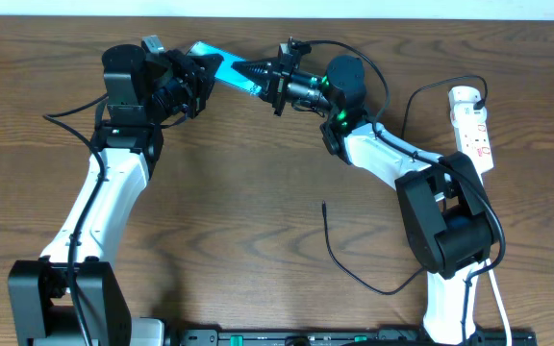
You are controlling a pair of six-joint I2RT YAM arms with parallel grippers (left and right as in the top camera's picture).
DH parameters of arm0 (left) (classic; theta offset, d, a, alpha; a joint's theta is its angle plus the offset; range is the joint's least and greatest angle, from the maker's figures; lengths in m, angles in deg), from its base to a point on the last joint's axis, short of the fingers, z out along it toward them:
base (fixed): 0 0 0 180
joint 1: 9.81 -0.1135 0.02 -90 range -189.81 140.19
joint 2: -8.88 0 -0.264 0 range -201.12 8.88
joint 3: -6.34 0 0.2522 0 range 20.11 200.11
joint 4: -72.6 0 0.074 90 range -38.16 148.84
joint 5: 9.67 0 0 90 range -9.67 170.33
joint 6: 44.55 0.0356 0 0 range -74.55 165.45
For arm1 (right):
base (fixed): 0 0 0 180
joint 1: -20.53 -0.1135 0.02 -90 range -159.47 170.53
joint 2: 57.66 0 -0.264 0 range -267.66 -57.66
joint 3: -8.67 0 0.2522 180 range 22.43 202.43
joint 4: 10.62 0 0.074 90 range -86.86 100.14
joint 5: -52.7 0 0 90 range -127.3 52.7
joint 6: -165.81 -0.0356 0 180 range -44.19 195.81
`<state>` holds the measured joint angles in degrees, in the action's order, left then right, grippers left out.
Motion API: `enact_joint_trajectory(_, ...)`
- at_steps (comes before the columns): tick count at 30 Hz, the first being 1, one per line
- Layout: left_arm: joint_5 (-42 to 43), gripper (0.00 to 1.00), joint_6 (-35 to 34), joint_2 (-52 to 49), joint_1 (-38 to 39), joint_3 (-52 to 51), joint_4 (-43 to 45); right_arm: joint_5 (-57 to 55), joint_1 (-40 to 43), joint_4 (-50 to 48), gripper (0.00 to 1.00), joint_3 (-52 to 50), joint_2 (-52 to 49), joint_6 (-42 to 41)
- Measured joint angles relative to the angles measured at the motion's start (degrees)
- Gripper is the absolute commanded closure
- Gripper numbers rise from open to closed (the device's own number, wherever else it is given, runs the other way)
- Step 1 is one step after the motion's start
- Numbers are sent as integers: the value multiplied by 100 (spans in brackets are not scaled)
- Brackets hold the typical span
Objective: Plug charger to phone and switch on socket
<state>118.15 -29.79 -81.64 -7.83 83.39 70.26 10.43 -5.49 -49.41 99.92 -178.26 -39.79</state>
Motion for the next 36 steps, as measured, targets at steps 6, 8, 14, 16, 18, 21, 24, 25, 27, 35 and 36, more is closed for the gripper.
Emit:
enact_joint_trajectory(6, 0, 93, 28, 0, 0, 0, -42, -9, 2, -46, 17, 0, 0, 57)
enact_joint_trajectory(8, -26, 93, 31, 0, 0, -2, -74, 0, 2, -87, 1, 7, 0, 61)
enact_joint_trajectory(14, -26, 93, 31, 0, 0, -2, -72, 9, 2, -168, 1, 7, 0, 131)
enact_joint_trajectory(16, -37, 93, 31, 0, 0, -2, -72, 22, 2, -179, 1, 7, 0, 160)
enact_joint_trajectory(18, -52, 93, 31, 0, -2, -2, -72, 37, 9, -177, 1, 7, 0, 249)
enact_joint_trajectory(21, -66, 93, 31, 0, -46, -2, -79, 155, 37, -168, 1, 7, 0, 466)
enact_joint_trajectory(24, -66, 93, 33, 0, -208, -2, -162, 352, 188, -160, 1, 7, 0, 638)
enact_joint_trajectory(25, -55, 93, 33, 0, -293, -2, -229, 424, 280, -160, 1, 7, 0, 695)
enact_joint_trajectory(27, -11, 93, 31, 0, -538, -2, -306, 647, 533, -153, 1, 7, 0, 857)
enact_joint_trajectory(35, 769, 93, 35, 0, -1526, -2, -308, 1692, 1539, 361, 1, 13, 0, 1849)
enact_joint_trajectory(36, 896, 93, 48, 0, -1609, -2, -308, 1779, 1582, 470, 1, 15, 0, 1919)
